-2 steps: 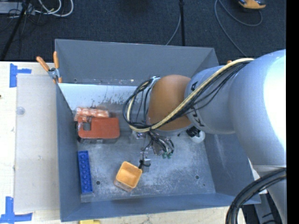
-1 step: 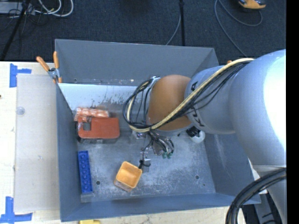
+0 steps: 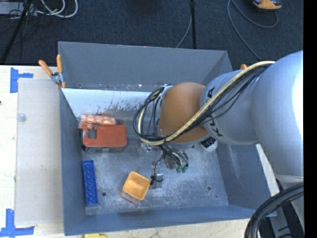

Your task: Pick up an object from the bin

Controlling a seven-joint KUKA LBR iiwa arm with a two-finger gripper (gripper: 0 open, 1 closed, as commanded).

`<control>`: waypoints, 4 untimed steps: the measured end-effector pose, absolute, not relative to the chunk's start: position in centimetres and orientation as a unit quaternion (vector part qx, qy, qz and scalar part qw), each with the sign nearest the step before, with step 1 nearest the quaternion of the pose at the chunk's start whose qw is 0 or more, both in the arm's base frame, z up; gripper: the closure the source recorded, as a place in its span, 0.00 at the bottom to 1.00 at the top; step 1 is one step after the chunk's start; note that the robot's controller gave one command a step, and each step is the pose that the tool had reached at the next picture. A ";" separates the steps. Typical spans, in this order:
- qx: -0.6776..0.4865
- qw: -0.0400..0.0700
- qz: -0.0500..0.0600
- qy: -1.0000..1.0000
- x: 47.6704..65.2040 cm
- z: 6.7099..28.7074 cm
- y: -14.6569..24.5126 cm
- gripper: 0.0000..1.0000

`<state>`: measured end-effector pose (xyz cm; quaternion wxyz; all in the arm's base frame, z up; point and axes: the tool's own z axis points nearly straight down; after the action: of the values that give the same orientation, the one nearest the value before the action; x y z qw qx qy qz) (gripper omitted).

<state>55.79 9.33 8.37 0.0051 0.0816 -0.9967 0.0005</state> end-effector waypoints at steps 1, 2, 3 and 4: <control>0.125 -0.002 0.000 -0.992 51.7 8.8 11.6 0.00; 0.195 0.005 0.000 -0.981 51.9 7.0 10.3 1.00; 0.195 0.005 0.000 -0.981 51.9 7.0 10.3 1.00; 0.194 0.009 0.000 -0.981 51.7 11.6 9.8 1.00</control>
Offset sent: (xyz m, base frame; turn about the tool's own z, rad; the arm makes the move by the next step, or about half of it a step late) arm -0.0397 0.0098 -0.0137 -0.2313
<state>51.72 9.81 11.63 0.0094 0.1945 -0.9809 -0.0005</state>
